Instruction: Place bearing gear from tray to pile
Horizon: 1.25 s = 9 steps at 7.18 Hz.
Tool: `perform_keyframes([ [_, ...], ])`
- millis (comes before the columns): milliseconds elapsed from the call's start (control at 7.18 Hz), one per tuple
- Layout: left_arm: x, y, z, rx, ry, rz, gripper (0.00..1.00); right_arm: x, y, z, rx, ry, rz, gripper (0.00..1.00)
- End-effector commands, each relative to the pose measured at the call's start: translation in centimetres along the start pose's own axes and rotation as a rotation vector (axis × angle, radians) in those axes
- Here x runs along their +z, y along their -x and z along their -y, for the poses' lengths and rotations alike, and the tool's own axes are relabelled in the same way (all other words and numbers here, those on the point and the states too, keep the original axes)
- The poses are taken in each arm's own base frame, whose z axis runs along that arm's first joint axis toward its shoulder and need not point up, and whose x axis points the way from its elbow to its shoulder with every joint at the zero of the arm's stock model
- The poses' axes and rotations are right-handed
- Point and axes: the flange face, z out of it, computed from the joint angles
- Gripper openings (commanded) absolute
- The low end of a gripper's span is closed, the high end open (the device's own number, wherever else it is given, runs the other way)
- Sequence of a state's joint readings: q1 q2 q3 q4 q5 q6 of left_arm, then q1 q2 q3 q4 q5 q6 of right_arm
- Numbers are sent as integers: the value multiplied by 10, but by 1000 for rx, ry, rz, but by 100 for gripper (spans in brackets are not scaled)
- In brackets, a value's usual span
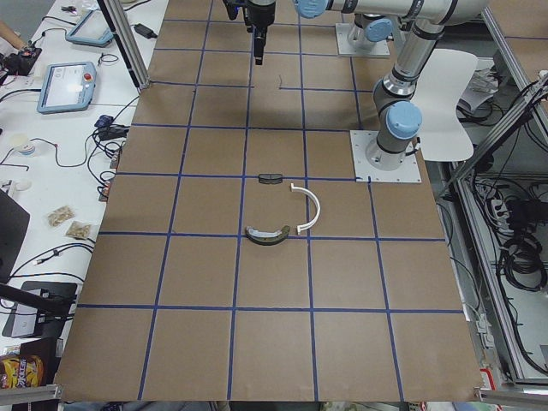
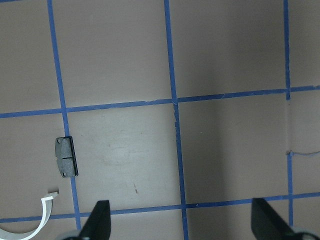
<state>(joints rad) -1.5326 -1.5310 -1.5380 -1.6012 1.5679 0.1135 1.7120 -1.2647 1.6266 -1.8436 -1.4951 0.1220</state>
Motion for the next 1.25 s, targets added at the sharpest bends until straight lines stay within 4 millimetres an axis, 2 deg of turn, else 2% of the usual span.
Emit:
perform_keyframes([
  [0,1,0,0,0,1,0,100,47,97,-22,-18,3,-12,0],
  [139,0,0,0,0,-1,0,100,72,130,-26,-10,-23,-10,0],
  [279,0,0,0,0,-1,0,100,89,151,-32,-15,-21,-11,0],
  [418,2,0,0,0,4,1,100,102,159,-37,-28,-2,-22,0],
  [557,1,0,-1,0,2,0,100,110,159,-39,-30,13,-28,0],
  [697,1,0,0,0,2,0,100,130,156,-46,-33,25,-33,0],
  [975,1,0,-1,0,2,0,100,137,154,-50,-29,-16,-21,1],
  [1114,2,0,-1,0,4,1,100,139,153,-50,-31,-17,-31,52],
])
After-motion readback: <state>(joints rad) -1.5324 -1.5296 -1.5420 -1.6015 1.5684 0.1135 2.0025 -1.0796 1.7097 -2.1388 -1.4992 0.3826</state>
